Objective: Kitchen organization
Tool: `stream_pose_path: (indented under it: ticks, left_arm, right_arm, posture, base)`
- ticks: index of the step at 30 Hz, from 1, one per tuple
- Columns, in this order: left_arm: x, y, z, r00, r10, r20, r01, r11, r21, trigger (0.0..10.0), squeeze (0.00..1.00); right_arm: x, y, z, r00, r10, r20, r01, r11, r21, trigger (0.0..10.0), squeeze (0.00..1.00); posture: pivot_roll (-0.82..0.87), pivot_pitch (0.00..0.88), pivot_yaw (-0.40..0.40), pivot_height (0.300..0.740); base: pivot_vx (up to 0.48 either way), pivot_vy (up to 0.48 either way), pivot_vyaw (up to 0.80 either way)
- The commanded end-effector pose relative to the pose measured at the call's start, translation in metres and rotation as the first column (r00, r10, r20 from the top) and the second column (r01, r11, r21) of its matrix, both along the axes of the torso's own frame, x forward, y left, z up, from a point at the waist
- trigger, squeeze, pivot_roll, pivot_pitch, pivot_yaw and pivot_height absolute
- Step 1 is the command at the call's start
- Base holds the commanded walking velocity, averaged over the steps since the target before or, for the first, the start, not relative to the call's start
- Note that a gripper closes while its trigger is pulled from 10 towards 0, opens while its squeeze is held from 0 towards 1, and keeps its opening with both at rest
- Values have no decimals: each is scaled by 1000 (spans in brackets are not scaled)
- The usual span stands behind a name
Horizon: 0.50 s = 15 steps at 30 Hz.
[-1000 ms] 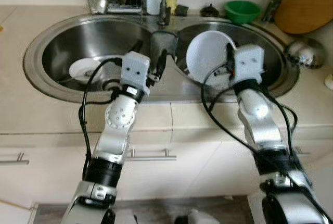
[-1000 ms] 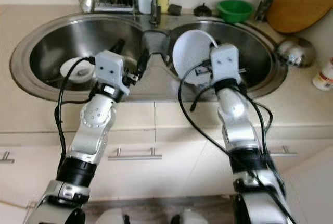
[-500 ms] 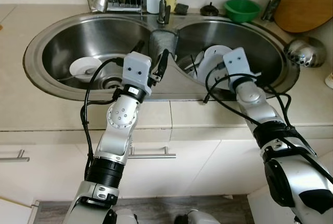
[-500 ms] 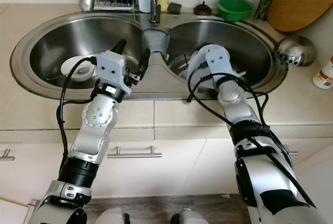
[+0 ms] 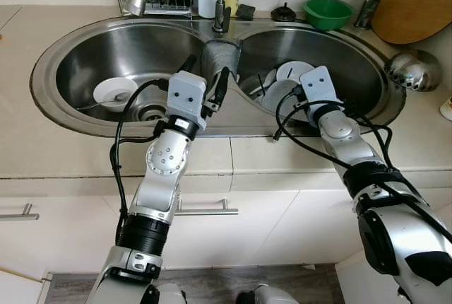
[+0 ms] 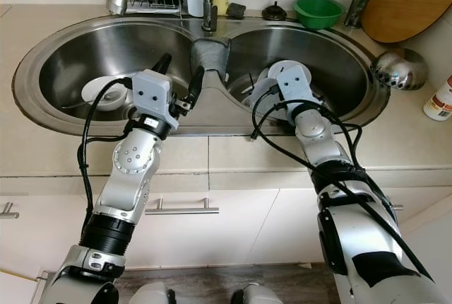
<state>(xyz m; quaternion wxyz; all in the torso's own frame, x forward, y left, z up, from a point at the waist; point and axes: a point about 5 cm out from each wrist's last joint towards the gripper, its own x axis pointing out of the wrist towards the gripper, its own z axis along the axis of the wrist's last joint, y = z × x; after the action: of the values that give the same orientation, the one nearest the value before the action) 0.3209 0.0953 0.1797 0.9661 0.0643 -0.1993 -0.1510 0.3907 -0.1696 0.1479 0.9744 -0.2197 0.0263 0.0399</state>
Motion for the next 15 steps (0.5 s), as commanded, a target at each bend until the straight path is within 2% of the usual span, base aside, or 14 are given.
stream_pose_path:
  ticks: [1, 3, 15]
  left_arm:
    - [-2, -6, 1, 1000, -17, 8, 17, 1000, 5, 10000, 0]
    - [-1, -6, 1, 1000, -16, 7, 16, 1000, 6, 10000, 0]
    - [0, -4, 2, 1000, -19, 9, 19, 1000, 3, 10000, 0]
  right_arm:
    - [-1, -1, -3, 1000, -5, -7, 5, 999, 45, 10000, 1000]
    - [-1, -1, -3, 1000, -1, -4, 2, 998, 60, 10000, 1000]
    - [-2, 9, 26, 985, 49, 165, -86, 969, 230, 10000, 1000]
  posture:
    - [43, 0, -93, 740]
    - [43, 0, -93, 740]
    - [35, 0, -92, 740]
  base:
    - [0, 0, 0]
    - [0, 0, 0]
    - [0, 0, 0]
